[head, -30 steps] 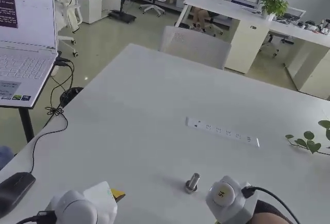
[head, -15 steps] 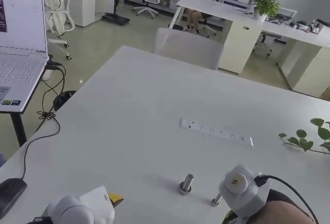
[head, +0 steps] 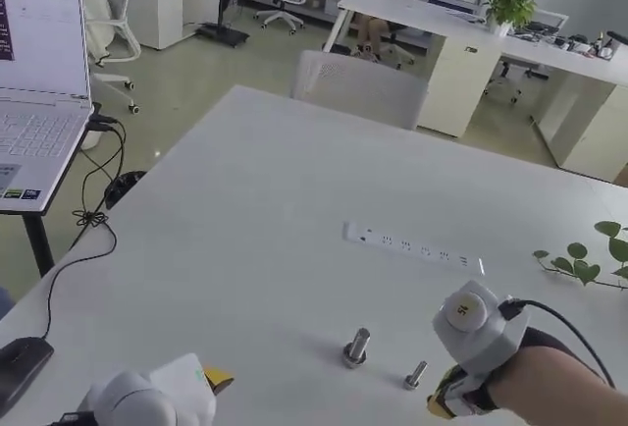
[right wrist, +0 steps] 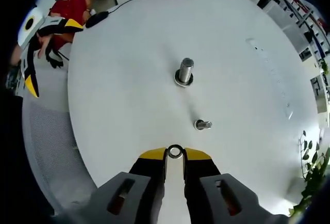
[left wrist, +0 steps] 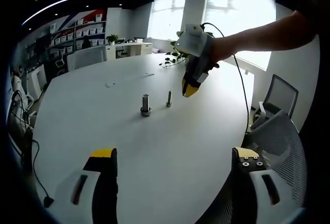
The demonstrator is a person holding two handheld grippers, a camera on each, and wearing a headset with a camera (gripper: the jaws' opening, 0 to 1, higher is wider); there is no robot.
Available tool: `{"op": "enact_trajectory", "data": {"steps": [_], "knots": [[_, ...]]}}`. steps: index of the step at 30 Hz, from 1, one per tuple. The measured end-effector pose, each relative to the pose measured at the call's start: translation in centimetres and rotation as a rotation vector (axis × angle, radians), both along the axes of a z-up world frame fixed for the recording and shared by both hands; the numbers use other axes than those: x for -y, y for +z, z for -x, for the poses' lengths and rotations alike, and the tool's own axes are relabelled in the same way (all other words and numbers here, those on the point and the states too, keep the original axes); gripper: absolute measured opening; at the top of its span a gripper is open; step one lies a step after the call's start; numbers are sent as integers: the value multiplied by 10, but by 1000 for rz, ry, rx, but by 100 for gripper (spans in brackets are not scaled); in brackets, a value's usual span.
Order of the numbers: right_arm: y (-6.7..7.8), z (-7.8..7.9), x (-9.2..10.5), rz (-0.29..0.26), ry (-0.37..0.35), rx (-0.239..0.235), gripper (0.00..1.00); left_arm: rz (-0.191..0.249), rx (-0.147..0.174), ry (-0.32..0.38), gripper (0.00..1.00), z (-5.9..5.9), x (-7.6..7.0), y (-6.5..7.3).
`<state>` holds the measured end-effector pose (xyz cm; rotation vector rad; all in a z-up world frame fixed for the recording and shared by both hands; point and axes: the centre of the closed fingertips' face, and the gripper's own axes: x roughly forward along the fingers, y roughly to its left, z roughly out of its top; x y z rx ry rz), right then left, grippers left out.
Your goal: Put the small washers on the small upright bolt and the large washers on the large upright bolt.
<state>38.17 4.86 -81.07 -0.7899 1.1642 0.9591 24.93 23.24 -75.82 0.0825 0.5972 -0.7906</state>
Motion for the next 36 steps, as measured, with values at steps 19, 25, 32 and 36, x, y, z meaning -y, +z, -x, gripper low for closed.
{"op": "enact_trajectory", "data": {"steps": [19,25,32,36], "knots": [[8,-40,-6,-10,4,40,13,-1,-8,11,92,-4,-2,-4],[4,-45,-7,-7,11,38,13,4,-1,13,92,-7,-3,-3],[-1,-48,-10,-7,18,27,13,11,1,22,93,-11,-4,-3],[-2,-48,-12,-7,22,25,13,15,0,25,94,-12,-5,-4]]}}
